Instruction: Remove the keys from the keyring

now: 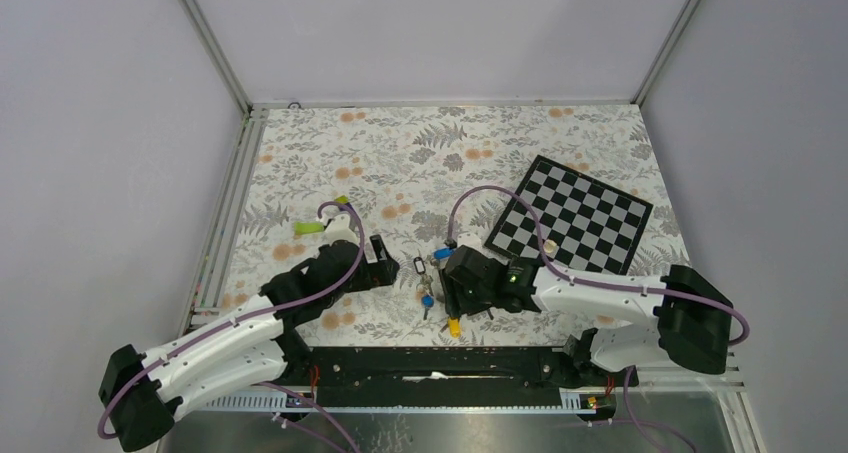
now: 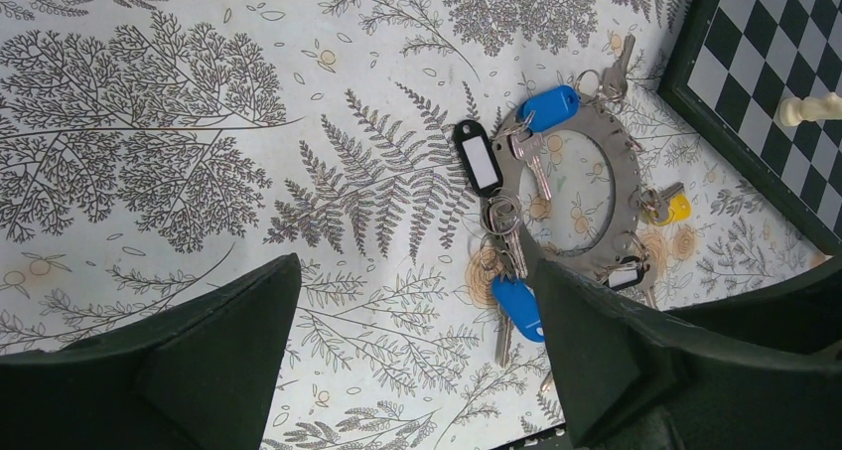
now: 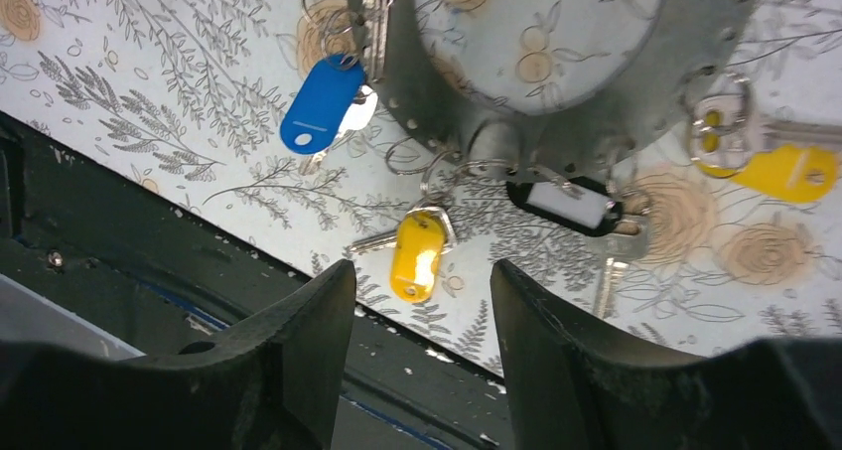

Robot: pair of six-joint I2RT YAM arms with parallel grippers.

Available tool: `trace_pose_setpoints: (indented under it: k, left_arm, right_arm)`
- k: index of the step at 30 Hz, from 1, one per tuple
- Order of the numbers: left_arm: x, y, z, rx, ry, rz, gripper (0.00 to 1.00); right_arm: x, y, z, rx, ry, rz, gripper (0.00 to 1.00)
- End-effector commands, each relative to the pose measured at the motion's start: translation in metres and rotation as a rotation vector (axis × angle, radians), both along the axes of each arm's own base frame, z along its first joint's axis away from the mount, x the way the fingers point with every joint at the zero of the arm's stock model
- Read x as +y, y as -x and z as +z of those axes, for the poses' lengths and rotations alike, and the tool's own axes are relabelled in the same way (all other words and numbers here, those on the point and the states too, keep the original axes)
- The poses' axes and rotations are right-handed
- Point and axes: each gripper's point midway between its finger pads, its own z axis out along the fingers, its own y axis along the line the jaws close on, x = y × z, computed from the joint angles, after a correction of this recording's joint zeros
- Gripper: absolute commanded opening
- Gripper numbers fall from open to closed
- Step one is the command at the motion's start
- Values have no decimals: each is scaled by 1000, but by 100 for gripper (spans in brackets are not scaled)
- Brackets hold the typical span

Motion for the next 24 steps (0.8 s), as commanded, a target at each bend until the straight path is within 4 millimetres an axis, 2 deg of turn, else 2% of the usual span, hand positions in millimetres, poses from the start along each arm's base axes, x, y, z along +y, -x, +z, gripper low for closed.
trace_pose_setpoints:
  k: [1, 5, 10, 13, 24]
  left_arm:
    - [-7, -4, 4, -10, 31, -5, 95]
    - [-10, -4, 4, -6, 40, -8, 95]
    - [-8, -3, 3, -5, 44, -5, 95]
    - [-7, -2, 3, -6, 45, -1, 95]
    - [-5, -2, 4, -7, 41, 1, 95]
  right_arm:
    - [26, 9, 7, 27, -39, -23, 59]
    - [33, 11, -6, 22, 8, -7, 59]
    - [20, -1, -23, -25, 126, -47, 57]
    - [19, -4, -28, -34, 149, -44, 56]
    - [27, -9, -36, -46, 160, -28, 35]
